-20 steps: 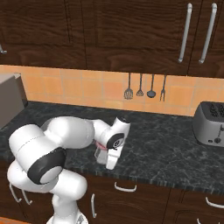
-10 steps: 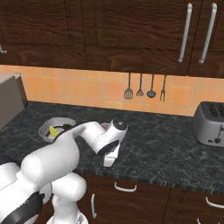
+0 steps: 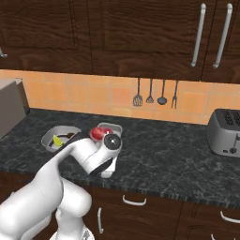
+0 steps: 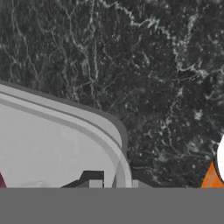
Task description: Take the meat container that has the steak and place it on the second highest rack of the freezer. Then take the vegetable container that has the lemon wedge and mushroom and place it on the highest rack of the freezer.
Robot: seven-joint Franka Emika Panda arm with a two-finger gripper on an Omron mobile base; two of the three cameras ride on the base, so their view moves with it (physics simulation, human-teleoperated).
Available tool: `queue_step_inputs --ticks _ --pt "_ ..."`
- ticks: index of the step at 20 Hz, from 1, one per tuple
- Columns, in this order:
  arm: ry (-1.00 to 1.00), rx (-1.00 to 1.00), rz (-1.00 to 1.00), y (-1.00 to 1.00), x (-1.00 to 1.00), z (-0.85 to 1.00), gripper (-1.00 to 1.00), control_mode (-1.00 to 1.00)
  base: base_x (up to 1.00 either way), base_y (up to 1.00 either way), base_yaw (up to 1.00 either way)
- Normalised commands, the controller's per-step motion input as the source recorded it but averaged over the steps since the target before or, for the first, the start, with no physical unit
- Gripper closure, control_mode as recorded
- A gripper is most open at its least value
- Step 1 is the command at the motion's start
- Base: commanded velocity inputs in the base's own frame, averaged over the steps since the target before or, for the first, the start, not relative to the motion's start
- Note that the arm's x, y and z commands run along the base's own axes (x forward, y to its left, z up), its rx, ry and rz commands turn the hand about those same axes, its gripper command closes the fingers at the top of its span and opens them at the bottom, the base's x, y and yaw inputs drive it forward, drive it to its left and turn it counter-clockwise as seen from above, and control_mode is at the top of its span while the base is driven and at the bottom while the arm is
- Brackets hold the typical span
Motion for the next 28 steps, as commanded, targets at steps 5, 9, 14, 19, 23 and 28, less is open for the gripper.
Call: queue_step_inputs --ticks 5,9,14,19,23,28 --pt "0.01 0.10 0.11 -0.06 0.02 0.39 1.00 -1.00 0.00 0.00 0.00" --pt "-0.14 0.14 0.06 -0.01 -0.38 0.35 1.00 -1.00 0.00 0.00 0.00" --pt "-0.07 0.07 0.00 0.44 -0.10 0.53 1.00 -1.00 0.00 0.00 0.00" --pt "0.04 0.04 -0.03 0.39 -0.18 0.46 1.00 -1.00 0.00 0.00 0.00" --pt "0.20 -0.22 -0.11 0.00 -0.44 0.97 1.00 -1.00 0.00 0.00 0.00" --pt "0.00 -0.09 -0.01 0.08 -0.47 0.41 1.00 -1.00 0.00 0.00 0.00"
